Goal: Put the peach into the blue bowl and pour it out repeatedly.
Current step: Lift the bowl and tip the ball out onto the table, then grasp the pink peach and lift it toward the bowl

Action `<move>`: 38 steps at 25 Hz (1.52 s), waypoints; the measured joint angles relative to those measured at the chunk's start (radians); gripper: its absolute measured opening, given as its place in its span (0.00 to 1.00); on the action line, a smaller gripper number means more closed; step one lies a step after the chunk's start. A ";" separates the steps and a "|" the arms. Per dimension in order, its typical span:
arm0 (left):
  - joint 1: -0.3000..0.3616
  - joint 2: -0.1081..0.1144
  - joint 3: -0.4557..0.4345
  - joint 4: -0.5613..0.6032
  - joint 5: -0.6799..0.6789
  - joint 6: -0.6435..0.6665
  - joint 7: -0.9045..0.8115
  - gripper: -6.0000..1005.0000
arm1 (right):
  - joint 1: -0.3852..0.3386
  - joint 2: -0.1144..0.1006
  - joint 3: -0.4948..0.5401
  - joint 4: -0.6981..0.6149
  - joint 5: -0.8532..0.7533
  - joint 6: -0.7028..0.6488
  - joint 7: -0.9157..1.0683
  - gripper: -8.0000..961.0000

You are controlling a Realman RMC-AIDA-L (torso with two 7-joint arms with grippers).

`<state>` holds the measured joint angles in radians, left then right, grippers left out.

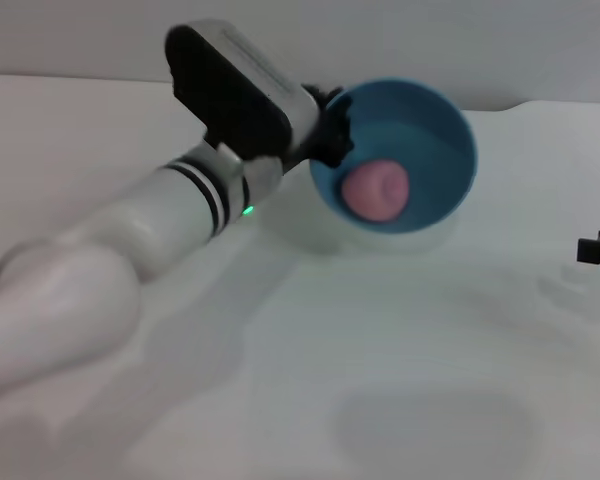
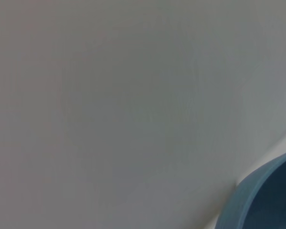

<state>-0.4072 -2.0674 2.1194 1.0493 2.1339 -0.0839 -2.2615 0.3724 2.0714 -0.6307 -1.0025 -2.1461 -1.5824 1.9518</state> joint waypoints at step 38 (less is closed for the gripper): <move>-0.120 0.002 -0.202 -0.156 -0.331 0.259 0.273 0.01 | 0.099 0.002 -0.221 0.133 0.013 0.045 -0.054 0.61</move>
<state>-0.5276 -2.0653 1.9169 0.8930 1.8030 0.1750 -1.9880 0.4717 2.0739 -0.8517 -0.8692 -2.1328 -1.5379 1.8978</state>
